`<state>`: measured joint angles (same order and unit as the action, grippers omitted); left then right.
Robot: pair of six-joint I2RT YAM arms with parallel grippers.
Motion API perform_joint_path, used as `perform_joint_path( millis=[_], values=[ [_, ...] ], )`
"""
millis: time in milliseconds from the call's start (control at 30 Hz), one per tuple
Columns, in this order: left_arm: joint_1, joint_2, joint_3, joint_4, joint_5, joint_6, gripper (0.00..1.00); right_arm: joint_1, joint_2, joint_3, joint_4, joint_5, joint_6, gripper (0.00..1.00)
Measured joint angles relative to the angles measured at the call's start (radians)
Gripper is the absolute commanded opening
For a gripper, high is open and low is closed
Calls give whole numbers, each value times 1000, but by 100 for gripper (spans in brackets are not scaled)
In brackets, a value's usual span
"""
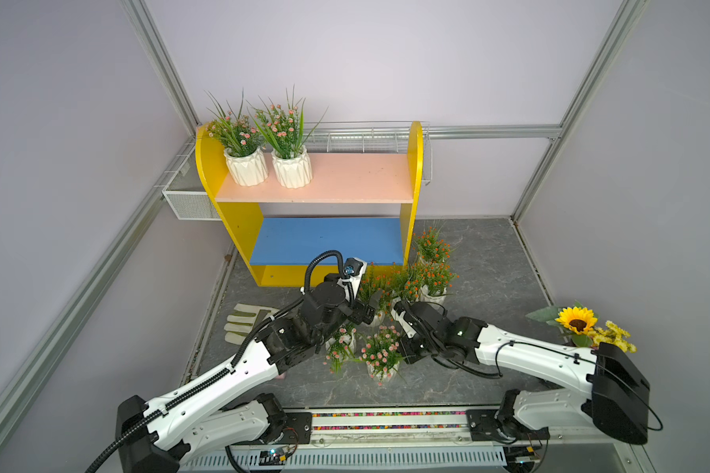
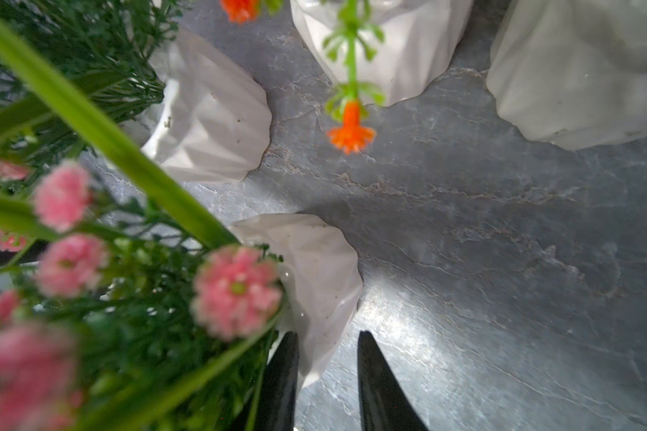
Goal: Place the baby's breath potted plants on the rack by color
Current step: Pick up the baby's breath potted plant from the center of the board.
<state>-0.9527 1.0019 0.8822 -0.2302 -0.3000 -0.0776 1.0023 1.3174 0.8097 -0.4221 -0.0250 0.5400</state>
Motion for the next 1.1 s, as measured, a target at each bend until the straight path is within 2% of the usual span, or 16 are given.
perform_joint_path(
  millis=[400,633,900,1100],
  values=[
    [0,-21,-5,-8,0,0,98,31,94,55,-28,33,4,28],
    [0,-34,-12,-15,0,1,100,35,145,116,-68,52,4,16],
    [0,-44,-34,-22,1,4,100,16,141,137,-122,77,-9,11],
    [0,-74,-68,-5,14,10,100,-67,56,119,-202,81,-29,11]
  ],
)
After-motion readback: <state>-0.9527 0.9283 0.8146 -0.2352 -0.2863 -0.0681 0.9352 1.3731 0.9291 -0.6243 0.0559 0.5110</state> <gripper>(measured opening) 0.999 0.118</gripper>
